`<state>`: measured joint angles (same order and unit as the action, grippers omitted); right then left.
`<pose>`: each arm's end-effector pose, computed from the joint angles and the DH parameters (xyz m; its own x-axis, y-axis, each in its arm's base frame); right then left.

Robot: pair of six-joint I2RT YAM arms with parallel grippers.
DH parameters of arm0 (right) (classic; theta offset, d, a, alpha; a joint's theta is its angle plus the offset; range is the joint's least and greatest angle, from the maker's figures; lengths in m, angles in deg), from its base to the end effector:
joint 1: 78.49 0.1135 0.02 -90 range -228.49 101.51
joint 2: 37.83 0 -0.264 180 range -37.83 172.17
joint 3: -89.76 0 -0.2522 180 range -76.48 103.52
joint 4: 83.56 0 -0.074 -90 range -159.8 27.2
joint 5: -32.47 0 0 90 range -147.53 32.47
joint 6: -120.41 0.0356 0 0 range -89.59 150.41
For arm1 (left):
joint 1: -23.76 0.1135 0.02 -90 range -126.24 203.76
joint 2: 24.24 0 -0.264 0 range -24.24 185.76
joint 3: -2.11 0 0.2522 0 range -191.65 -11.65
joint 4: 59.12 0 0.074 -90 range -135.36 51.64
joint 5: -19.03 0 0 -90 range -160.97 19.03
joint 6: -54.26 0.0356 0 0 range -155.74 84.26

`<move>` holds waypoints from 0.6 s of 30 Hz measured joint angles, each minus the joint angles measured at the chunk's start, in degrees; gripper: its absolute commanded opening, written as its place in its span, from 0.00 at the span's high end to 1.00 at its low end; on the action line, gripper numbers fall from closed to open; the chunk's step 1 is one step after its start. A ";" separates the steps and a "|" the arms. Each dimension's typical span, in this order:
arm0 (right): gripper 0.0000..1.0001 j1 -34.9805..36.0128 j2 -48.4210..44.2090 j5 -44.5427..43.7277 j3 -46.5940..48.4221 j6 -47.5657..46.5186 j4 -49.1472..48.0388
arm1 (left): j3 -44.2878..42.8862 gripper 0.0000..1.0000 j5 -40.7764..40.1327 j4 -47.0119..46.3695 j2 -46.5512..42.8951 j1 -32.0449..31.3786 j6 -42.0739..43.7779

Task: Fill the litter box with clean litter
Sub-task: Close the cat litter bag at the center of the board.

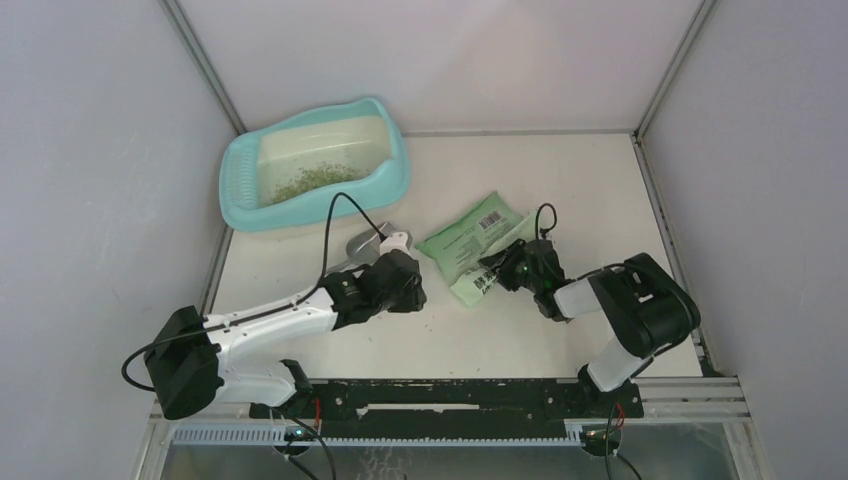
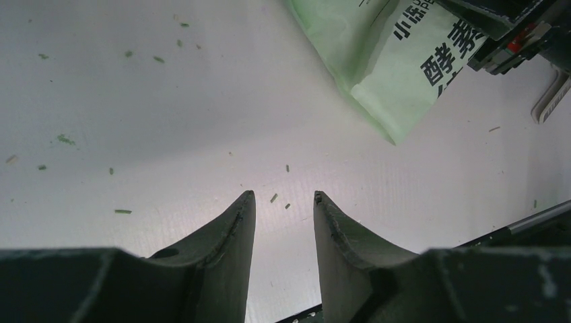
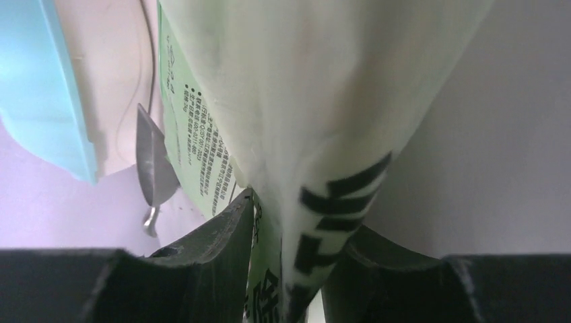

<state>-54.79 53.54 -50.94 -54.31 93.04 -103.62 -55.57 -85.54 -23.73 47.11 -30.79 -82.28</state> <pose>0.2351 0.1077 0.1064 -0.6744 0.6674 -0.3158 0.2479 0.6076 0.7546 0.1533 -0.1998 0.2221 -0.8042 -0.0816 -0.5887 0.1585 0.9251 -0.3449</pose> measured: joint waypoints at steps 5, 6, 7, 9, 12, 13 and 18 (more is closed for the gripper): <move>0.81 1.11 2.86 -0.92 -0.07 2.84 -3.63 | 0.00 0.58 0.24 -0.02 0.02 0.17 0.02; 0.85 1.31 2.36 -1.44 -0.07 2.89 -2.75 | 0.00 0.58 0.22 -0.04 0.00 0.28 0.02; 0.89 1.62 1.11 -2.16 -0.02 2.62 -0.48 | 0.00 0.58 0.24 -0.02 -0.02 0.44 0.02; 0.95 2.08 -2.40 -3.23 0.52 1.20 5.55 | 0.00 0.58 0.26 -0.02 -0.17 0.81 0.02; 1.00 1.68 -7.08 -3.48 4.26 -2.78 15.58 | 0.00 0.58 0.28 0.00 -0.68 1.29 0.04; 1.00 1.18 -8.07 -2.97 6.95 -4.72 20.20 | 0.00 0.58 0.31 0.00 -0.87 1.40 0.04; 1.00 -3.30 -6.03 2.99 26.93 -15.76 42.34 | 0.00 0.58 0.66 0.31 -1.75 1.68 0.07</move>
<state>-58.09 47.51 -47.95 -27.38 77.28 -61.29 -55.57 -84.88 -23.43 45.36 -29.10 -82.21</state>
